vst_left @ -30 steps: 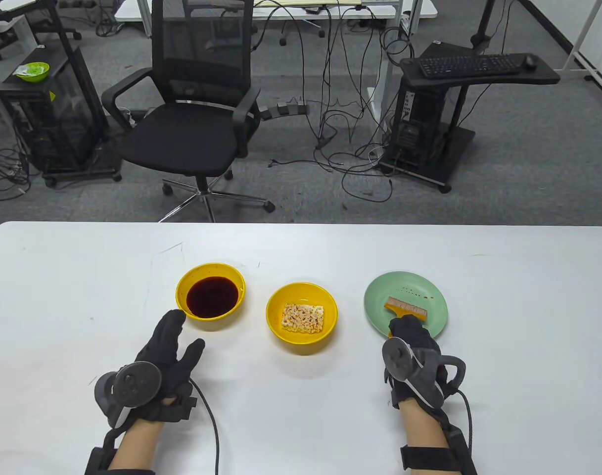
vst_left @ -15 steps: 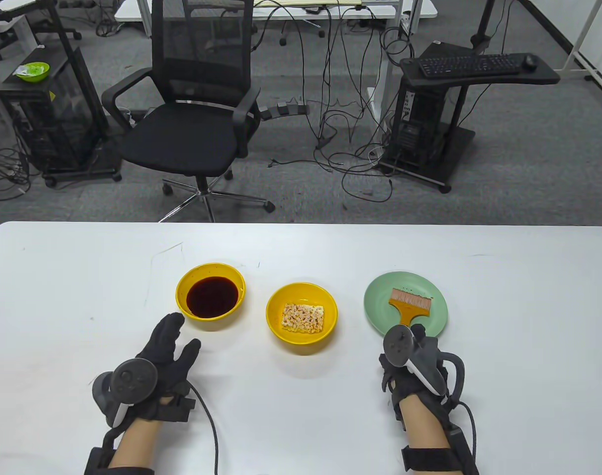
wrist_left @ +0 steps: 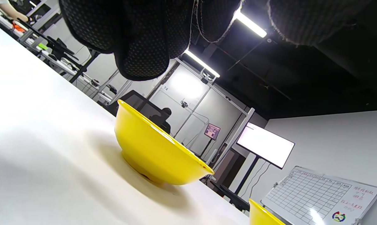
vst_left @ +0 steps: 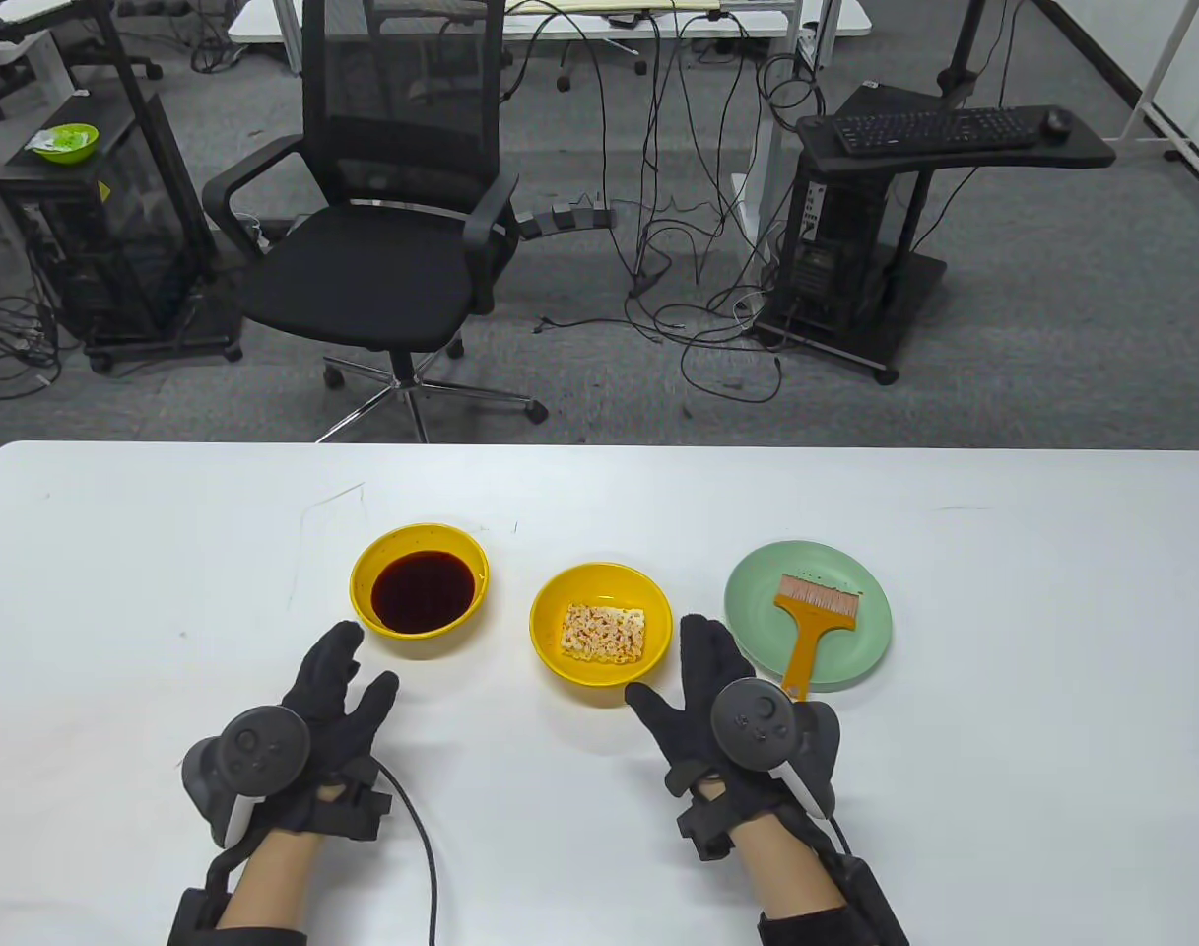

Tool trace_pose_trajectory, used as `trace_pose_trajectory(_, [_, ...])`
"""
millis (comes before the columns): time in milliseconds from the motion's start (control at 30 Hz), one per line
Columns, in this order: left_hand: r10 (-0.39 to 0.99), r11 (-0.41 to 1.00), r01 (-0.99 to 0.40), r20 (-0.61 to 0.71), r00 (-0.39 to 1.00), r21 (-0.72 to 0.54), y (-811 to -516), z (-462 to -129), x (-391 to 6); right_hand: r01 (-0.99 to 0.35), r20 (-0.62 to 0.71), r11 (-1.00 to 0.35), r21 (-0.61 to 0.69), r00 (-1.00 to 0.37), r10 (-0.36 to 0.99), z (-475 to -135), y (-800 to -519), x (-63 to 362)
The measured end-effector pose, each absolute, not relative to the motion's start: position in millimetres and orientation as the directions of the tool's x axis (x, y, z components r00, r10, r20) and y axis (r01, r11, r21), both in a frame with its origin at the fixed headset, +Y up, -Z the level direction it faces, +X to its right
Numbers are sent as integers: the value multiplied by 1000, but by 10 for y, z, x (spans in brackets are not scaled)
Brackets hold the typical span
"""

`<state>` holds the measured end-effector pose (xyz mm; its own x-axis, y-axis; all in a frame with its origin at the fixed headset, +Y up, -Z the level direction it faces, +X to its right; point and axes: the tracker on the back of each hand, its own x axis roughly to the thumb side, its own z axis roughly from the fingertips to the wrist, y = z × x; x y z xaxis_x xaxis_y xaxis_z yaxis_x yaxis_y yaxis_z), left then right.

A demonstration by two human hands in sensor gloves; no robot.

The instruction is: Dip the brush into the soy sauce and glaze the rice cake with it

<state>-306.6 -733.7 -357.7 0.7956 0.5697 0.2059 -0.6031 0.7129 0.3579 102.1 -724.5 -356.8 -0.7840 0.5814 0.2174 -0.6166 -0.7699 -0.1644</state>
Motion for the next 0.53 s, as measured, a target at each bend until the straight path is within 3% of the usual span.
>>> trace_pose_trajectory(533, [605,710,-634,196,772,306,-7401,-3603,-2985,-625,228,-774,-100,-772,594,-3579,-7374,873])
